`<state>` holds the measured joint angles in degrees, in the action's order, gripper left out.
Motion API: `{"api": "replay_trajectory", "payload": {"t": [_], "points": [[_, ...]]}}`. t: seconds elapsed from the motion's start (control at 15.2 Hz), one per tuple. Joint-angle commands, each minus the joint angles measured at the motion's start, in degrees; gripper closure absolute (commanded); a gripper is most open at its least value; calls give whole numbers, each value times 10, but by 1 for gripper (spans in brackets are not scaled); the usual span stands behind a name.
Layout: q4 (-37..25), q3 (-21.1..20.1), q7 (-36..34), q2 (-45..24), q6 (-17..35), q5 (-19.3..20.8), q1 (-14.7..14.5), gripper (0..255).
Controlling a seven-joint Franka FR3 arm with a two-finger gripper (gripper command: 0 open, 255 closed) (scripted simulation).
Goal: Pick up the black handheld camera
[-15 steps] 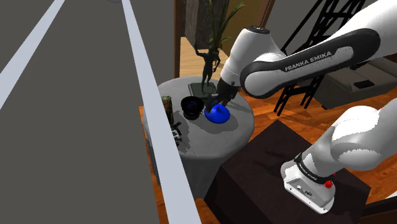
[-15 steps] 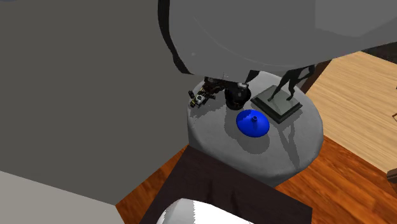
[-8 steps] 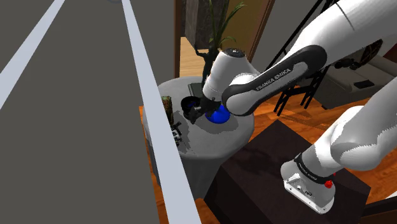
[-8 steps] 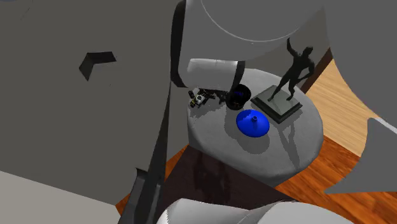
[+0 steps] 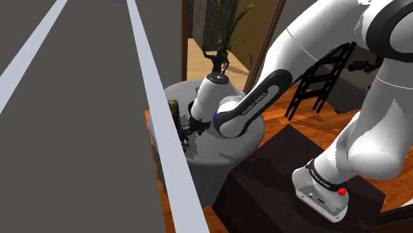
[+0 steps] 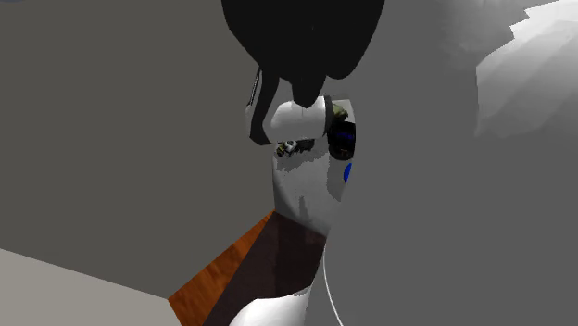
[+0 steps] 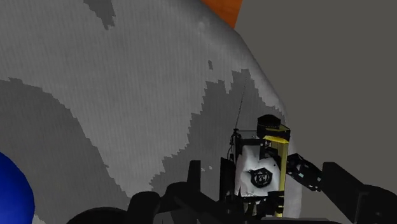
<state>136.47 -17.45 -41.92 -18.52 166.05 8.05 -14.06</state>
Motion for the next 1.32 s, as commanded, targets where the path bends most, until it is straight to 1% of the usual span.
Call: {"api": "replay_trajectory", "payload": {"t": [0.0,0.07,0.2,0.53,0.66,0.73,1.25], "points": [[-35,24,-31,-51,19,26,-33,0],[-47,31,-37,-65,24,29,-43,0],[-50,41,-41,-80,36,35,-51,0],[-61,63,-50,-119,65,47,-70,0],[-63,66,-51,-123,68,48,-73,0],[-63,66,-51,-123,68,48,-73,255],[-64,66,-51,-123,67,47,-73,255]]}}
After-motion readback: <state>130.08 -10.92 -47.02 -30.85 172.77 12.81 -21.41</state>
